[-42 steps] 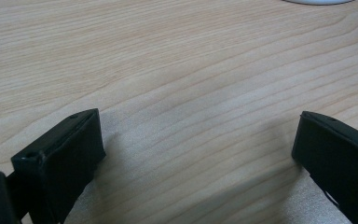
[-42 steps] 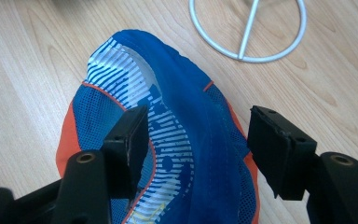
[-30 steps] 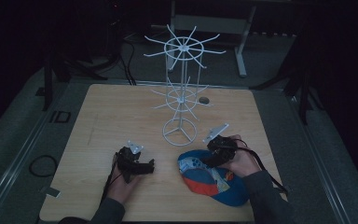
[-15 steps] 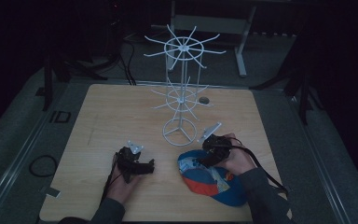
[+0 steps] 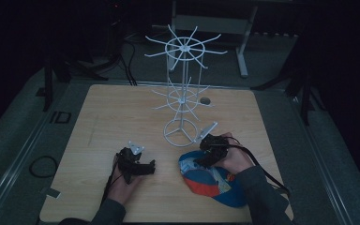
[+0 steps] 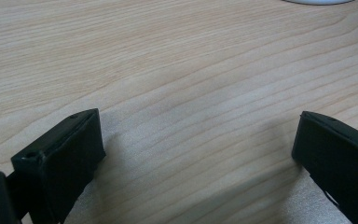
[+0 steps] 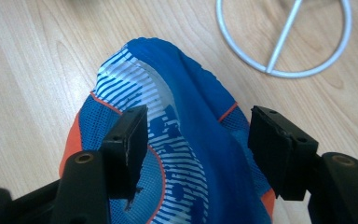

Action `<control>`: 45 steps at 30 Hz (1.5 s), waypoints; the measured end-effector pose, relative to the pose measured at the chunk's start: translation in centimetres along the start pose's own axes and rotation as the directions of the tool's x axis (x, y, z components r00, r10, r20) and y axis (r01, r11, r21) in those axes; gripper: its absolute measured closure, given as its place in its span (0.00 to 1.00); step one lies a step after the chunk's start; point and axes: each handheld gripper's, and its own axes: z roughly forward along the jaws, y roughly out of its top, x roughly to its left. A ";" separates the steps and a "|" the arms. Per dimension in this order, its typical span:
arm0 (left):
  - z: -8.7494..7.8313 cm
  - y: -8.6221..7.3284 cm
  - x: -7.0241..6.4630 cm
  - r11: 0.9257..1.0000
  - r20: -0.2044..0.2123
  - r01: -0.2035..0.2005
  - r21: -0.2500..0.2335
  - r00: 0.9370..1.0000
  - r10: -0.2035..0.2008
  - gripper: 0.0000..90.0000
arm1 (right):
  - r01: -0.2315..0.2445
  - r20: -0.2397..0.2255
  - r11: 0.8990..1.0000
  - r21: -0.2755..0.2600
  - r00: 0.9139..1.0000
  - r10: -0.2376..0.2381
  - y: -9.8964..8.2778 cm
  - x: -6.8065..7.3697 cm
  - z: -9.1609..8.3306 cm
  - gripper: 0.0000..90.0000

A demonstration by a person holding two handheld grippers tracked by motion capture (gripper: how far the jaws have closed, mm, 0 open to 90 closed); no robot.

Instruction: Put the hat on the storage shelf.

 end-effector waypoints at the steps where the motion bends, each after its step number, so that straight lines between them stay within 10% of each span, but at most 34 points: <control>1: 0.0 0.0 0.0 1.000 0.000 0.000 0.000 1.000 0.000 0.03 | 0.001 -0.003 1.000 0.000 1.000 -0.001 0.0 0.1 0.1 0.42; 33: 0.0 0.0 0.0 1.000 -0.001 0.000 0.000 1.000 0.000 0.03 | 0.032 -0.062 0.989 0.144 0.998 -0.024 0.9 -0.9 4.0 0.44; 45: 0.0 0.0 0.0 1.000 -0.001 0.000 0.000 1.000 0.000 0.03 | 0.094 -0.032 0.976 0.194 0.995 -0.090 0.8 -0.3 4.3 0.92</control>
